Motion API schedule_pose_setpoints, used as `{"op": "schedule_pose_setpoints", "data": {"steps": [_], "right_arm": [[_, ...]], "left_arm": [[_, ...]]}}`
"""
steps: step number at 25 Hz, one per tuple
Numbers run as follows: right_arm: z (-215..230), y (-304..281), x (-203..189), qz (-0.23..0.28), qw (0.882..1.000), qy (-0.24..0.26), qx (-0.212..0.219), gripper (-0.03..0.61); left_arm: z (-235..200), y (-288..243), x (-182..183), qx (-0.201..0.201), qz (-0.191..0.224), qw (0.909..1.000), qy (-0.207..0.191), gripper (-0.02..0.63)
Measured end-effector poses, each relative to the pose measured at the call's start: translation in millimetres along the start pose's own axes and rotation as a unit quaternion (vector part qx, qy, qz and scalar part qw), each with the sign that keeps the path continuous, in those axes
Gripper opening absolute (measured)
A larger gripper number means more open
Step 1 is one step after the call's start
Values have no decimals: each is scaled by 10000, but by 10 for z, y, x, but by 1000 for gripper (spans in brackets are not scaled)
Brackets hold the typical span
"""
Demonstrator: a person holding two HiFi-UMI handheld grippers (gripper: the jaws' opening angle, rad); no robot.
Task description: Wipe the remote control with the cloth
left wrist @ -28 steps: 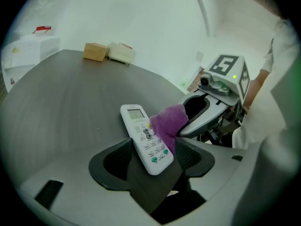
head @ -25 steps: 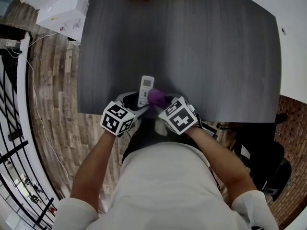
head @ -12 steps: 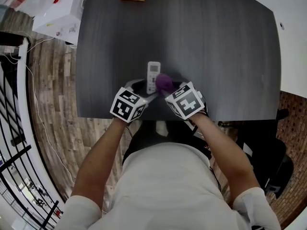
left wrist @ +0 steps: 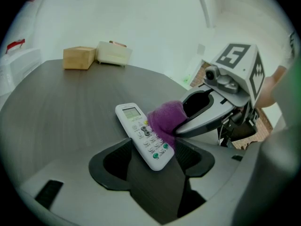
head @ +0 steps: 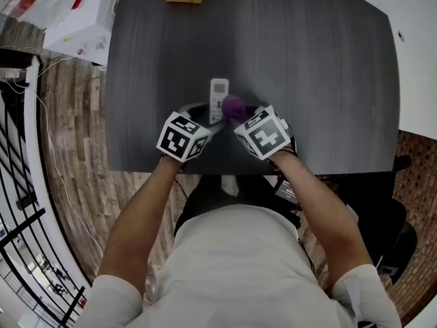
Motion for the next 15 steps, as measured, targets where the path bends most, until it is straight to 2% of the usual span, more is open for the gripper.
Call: {"op": "schedule_pose_setpoints", "data": {"steps": [15], "right_arm": [[21, 35, -10, 21, 10000, 20, -37, 137]], "left_arm": [[-35, 39, 2, -67, 130, 9998, 166, 290]]}}
Point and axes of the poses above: the fingertips, and each gripper's own axes: y backward along the fingers, z to its right, x out of its top, the point moved 2 cm from there along y, backward along the fingers, and after that the axes turned 7 degrees about x, right-handed, at the moved point
